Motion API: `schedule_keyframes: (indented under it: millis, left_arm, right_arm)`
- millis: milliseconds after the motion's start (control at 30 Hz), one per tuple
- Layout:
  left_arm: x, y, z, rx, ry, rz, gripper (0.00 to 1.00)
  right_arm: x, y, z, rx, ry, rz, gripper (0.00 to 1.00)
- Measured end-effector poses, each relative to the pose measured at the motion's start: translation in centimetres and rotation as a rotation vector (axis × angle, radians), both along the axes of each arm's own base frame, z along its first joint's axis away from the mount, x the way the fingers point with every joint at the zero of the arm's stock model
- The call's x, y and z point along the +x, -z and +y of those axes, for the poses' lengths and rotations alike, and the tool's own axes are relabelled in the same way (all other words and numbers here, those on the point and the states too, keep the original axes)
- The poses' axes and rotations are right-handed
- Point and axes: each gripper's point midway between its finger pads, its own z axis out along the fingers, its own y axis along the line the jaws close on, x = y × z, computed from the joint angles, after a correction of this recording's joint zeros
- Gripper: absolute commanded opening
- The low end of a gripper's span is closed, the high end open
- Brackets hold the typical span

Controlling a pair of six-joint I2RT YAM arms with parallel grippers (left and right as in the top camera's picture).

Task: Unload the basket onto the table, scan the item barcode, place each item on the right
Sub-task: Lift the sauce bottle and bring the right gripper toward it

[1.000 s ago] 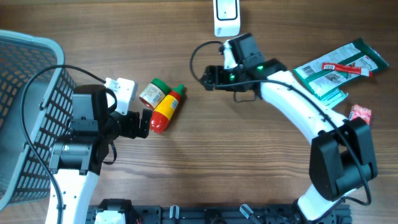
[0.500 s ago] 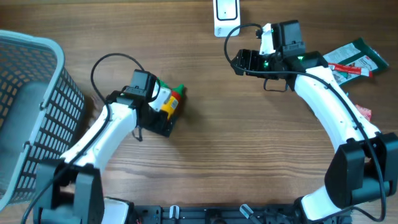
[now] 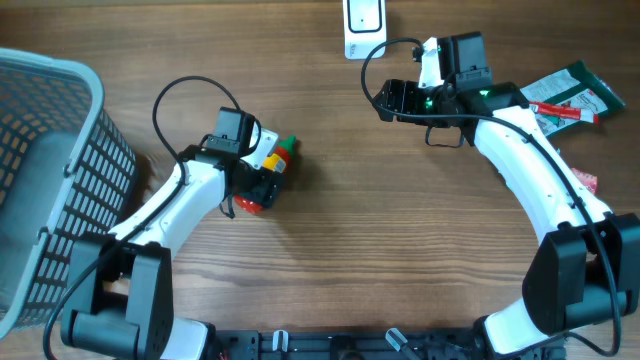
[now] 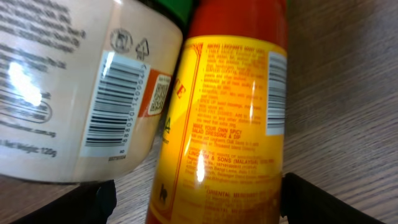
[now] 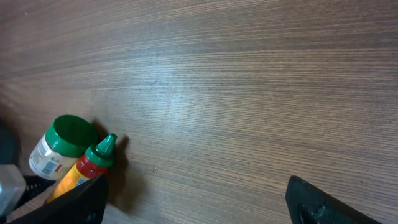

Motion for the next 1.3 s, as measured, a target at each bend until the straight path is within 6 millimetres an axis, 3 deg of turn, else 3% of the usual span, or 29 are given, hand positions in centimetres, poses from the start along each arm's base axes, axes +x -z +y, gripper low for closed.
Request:
schedule_keyframes:
  millis: [133,233,300,500,667,767,933,967,1100,1200,1300]
  left_arm:
    - [-0.6,1.2,-0.2,-0.010,0.005,0.035,0.72]
    - [-0.7,1.3,-0.3,-0.016,0.009,0.039,0.45]
    - [-0.9,1.3,-0.3,-0.020,0.007,0.047,0.38]
    - [-1.6,1.3,-1.1,-0.066,0.021,0.078,0.34]
    - [-1.9,1.2,-1.6,-0.098,0.023,0.093,0.36]
    - [-2.0,-0.2,-2.4,-0.152,0.029,0.068,0.30]
    - [-1.6,-5.2,-4.0,-0.251,0.068,-0.066,0.24]
    - [-1.7,-5.8,-4.4,-0.257,0.083,-0.082,0.22]
    - [-3.2,-9.1,-8.0,-0.288,0.244,-0.180,0.17]
    - [-4.4,-11.6,-11.5,-0.320,0.392,-0.249,0.16]
    - [-4.8,-13.9,-14.4,-0.354,0.492,-0.313,0.16]
  right_arm:
    - [0.0,0.0,0.0,0.000,0.000,0.000,0.91]
    - [0.0,0.0,0.0,0.000,0.000,0.000,0.92]
    - [0.0,0.0,0.0,0.000,0.000,0.000,0.92]
    - [0.1,0.0,-0.2,-0.010,0.007,-0.003,0.93]
    - [0.5,-2.0,-1.9,-0.009,0.048,-0.052,0.94]
    - [0.5,-2.1,-2.3,-0.011,0.058,-0.055,0.94]
    - [0.5,-2.0,-2.6,-0.012,0.064,-0.048,0.97]
    - [0.4,-1.8,-3.1,-0.017,0.072,-0.037,0.98]
    - [-0.4,-0.7,-8.6,-0.038,0.180,0.050,0.98]
    - [-1.4,0.0,-14.2,-0.056,0.282,0.110,0.98]
    - [-2.1,0.3,-17.0,-0.051,0.330,0.133,0.98]
